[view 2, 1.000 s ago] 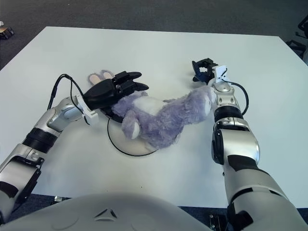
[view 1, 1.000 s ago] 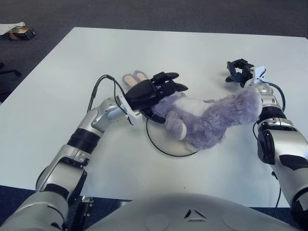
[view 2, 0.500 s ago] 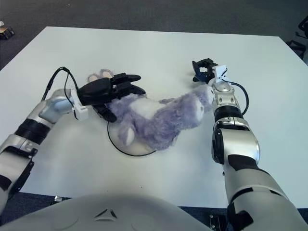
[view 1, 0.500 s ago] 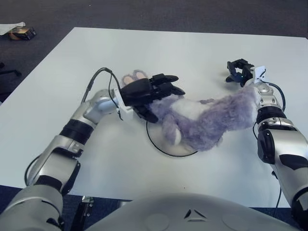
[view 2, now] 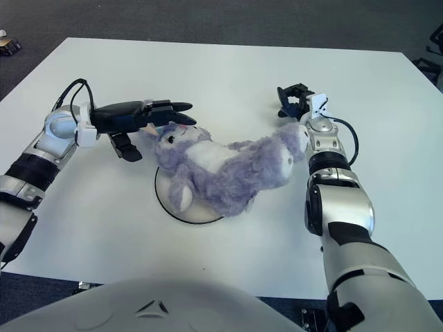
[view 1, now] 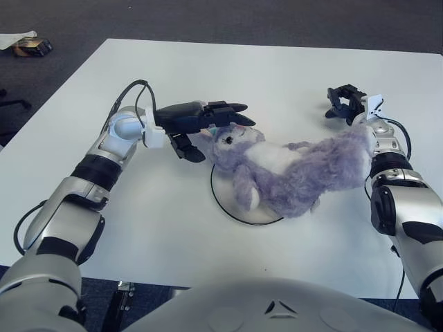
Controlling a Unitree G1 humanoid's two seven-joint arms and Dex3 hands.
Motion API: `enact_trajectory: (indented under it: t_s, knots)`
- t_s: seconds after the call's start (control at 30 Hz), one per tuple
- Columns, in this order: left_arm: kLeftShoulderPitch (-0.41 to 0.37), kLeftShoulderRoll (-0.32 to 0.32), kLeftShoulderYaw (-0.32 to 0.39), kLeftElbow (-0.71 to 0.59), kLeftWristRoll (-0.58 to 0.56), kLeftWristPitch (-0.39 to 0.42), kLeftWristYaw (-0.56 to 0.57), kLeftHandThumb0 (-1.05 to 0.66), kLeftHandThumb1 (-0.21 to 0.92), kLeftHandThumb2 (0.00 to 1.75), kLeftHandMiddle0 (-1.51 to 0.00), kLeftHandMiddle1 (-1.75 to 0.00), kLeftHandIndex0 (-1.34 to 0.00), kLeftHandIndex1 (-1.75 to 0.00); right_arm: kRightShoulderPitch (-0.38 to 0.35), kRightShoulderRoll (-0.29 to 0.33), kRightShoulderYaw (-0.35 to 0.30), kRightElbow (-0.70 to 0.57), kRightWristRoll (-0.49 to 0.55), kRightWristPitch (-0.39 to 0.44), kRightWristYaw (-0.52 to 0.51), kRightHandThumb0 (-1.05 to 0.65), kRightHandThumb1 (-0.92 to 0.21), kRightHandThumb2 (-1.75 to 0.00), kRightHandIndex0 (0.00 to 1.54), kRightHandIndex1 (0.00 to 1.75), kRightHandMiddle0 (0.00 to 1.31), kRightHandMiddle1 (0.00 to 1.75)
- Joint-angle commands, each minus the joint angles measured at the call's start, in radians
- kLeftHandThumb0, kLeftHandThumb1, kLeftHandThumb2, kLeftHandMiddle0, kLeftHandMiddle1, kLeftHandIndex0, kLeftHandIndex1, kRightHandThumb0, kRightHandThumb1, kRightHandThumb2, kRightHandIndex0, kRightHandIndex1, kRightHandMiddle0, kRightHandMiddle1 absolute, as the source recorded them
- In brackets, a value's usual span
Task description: Put the doll into the plate.
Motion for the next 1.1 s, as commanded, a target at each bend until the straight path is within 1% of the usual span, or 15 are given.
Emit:
enact_trajectory:
  t_s: [0.0, 0.07, 0.13, 0.17, 0.23, 0.27, 0.33, 0.4, 0.47, 0.57, 0.63, 0.77, 0.83, 0.93, 1.07]
  knots:
    - [-0.081, -0.089, 0.065, 0.171, -0.145, 0.036, -0.257, -1.05, 0.92, 0.84, 0.0, -0.02, 0.0, -0.3, 0.086, 0.044, 0.018, 0.074, -0.008, 0.074, 0.034, -0.35, -0.92, -0.53, 0.43, 1.49, 0.19, 1.75]
    - [-0.084, -0.105, 0.096, 0.177, -0.198, 0.069, -0.341, -1.05, 0.92, 0.87, 0.0, -0.01, 0.0, -0.26, 0.086, 0.044, 0.018, 0.076, -0.008, 0.073, 0.036, -0.35, -0.92, -0.53, 0.43, 1.5, 0.19, 1.75]
    - [-0.085, -0.12, 0.142, 0.19, -0.267, 0.182, -0.441, -1.05, 0.92, 0.9, 0.0, 0.0, 0.0, -0.16, 0.087, 0.044, 0.018, 0.076, -0.007, 0.072, 0.038, -0.35, -0.92, -0.53, 0.43, 1.5, 0.19, 1.75]
    - [-0.074, -0.115, 0.16, 0.18, -0.292, 0.253, -0.461, -1.05, 0.92, 0.91, 0.0, 0.0, 0.0, -0.14, 0.088, 0.044, 0.018, 0.076, -0.008, 0.071, 0.038, -0.35, -0.92, -0.53, 0.43, 1.5, 0.19, 1.75]
    - [-0.064, -0.11, 0.185, 0.17, -0.307, 0.322, -0.48, -1.05, 0.92, 0.93, 0.0, 0.0, 0.0, -0.09, 0.088, 0.044, 0.018, 0.077, -0.009, 0.069, 0.038, -0.35, -0.92, -0.53, 0.42, 1.5, 0.2, 1.75]
    - [-0.055, -0.089, 0.177, 0.138, -0.278, 0.404, -0.428, -1.04, 0.92, 1.02, 0.0, 0.0, 0.0, -0.06, 0.09, 0.044, 0.019, 0.077, -0.01, 0.068, 0.039, -0.35, -0.92, -0.53, 0.41, 1.5, 0.2, 1.75]
    - [-0.052, -0.065, 0.17, 0.105, -0.225, 0.507, -0.357, -1.04, 0.92, 1.01, 0.0, 0.0, -0.01, -0.04, 0.091, 0.043, 0.019, 0.077, -0.011, 0.065, 0.039, -0.35, -0.92, -0.53, 0.41, 1.5, 0.2, 1.75]
    - [-0.067, -0.064, 0.18, 0.124, -0.187, 0.541, -0.323, -1.05, 0.92, 1.02, -0.01, 0.0, -0.01, -0.02, 0.093, 0.043, 0.02, 0.079, -0.012, 0.062, 0.04, -0.35, -0.92, -0.53, 0.41, 1.5, 0.2, 1.75]
    - [-0.084, -0.083, 0.221, 0.204, -0.194, 0.542, -0.332, -1.05, 0.92, 1.01, -0.03, -0.01, -0.03, -0.03, 0.094, 0.044, 0.02, 0.08, -0.013, 0.06, 0.041, -0.35, -0.92, -0.53, 0.41, 1.5, 0.2, 1.75]
    - [-0.078, -0.128, 0.305, 0.262, -0.273, 0.69, -0.377, -1.05, 0.92, 0.97, -0.04, -0.02, -0.03, -0.04, 0.094, 0.044, 0.018, 0.082, -0.01, 0.062, 0.043, -0.35, -0.92, -0.53, 0.41, 1.5, 0.2, 1.75]
    - [-0.078, -0.143, 0.339, 0.271, -0.286, 0.753, -0.392, -1.05, 0.92, 0.93, -0.04, -0.02, -0.01, -0.08, 0.094, 0.044, 0.017, 0.083, -0.009, 0.063, 0.043, -0.35, -0.92, -0.53, 0.41, 1.5, 0.2, 1.75]
    - [-0.097, -0.176, 0.439, 0.284, -0.362, 0.99, -0.352, -1.05, 0.92, 0.85, -0.04, -0.02, 0.0, -0.15, 0.094, 0.045, 0.012, 0.087, -0.006, 0.067, 0.042, -0.35, -0.92, -0.53, 0.4, 1.5, 0.2, 1.75]
    - [-0.093, -0.178, 0.474, 0.283, -0.366, 1.025, -0.306, -1.05, 0.92, 0.8, -0.06, -0.03, 0.0, -0.31, 0.096, 0.044, 0.011, 0.088, -0.006, 0.065, 0.042, -0.35, -0.92, -0.53, 0.4, 1.5, 0.2, 1.75]
    - [-0.079, -0.182, 0.515, 0.258, -0.354, 1.041, -0.253, -1.05, 0.92, 0.78, -0.07, -0.04, 0.0, -0.4, 0.097, 0.044, 0.012, 0.09, -0.008, 0.063, 0.041, -0.35, -0.92, -0.53, 0.4, 1.5, 0.2, 1.75]
    - [-0.027, -0.226, 0.581, 0.171, -0.32, 0.965, -0.063, -1.05, 0.92, 0.78, -0.14, -0.08, 0.0, -0.45, 0.1, 0.044, 0.015, 0.092, -0.011, 0.056, 0.044, -0.35, -0.92, -0.53, 0.4, 1.49, 0.2, 1.75]
